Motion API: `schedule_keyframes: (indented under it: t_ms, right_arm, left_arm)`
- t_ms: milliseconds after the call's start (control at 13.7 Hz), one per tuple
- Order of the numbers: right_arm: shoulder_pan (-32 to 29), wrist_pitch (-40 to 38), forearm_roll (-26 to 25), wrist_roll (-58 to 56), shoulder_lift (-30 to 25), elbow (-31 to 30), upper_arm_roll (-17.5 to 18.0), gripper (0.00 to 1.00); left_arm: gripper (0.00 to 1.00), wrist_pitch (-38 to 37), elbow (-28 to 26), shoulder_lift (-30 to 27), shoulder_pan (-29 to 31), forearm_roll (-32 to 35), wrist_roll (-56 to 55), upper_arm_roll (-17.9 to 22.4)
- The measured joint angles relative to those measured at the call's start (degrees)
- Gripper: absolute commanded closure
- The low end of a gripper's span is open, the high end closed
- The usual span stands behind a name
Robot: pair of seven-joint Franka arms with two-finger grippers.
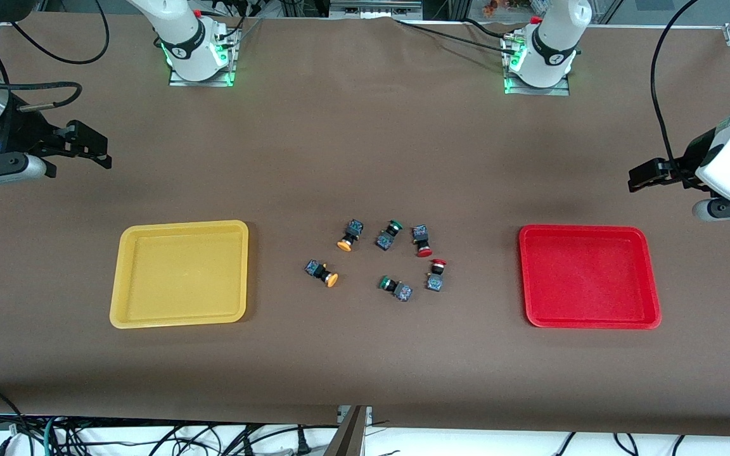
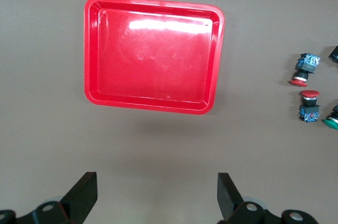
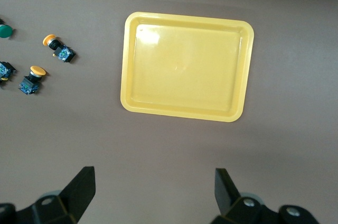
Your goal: Place red and yellow buttons in trays
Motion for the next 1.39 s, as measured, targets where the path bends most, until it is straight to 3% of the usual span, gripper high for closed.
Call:
schedule_keyframes:
  t_ms: [1390]
  right_arm:
    - [0.0, -1.0, -0.2, 0.0, 0.0, 0.0, 0.0, 0.0]
  left_arm:
    - [0.0, 0.0, 0.0, 0.4, 0.2, 0.0, 0.0, 0.0]
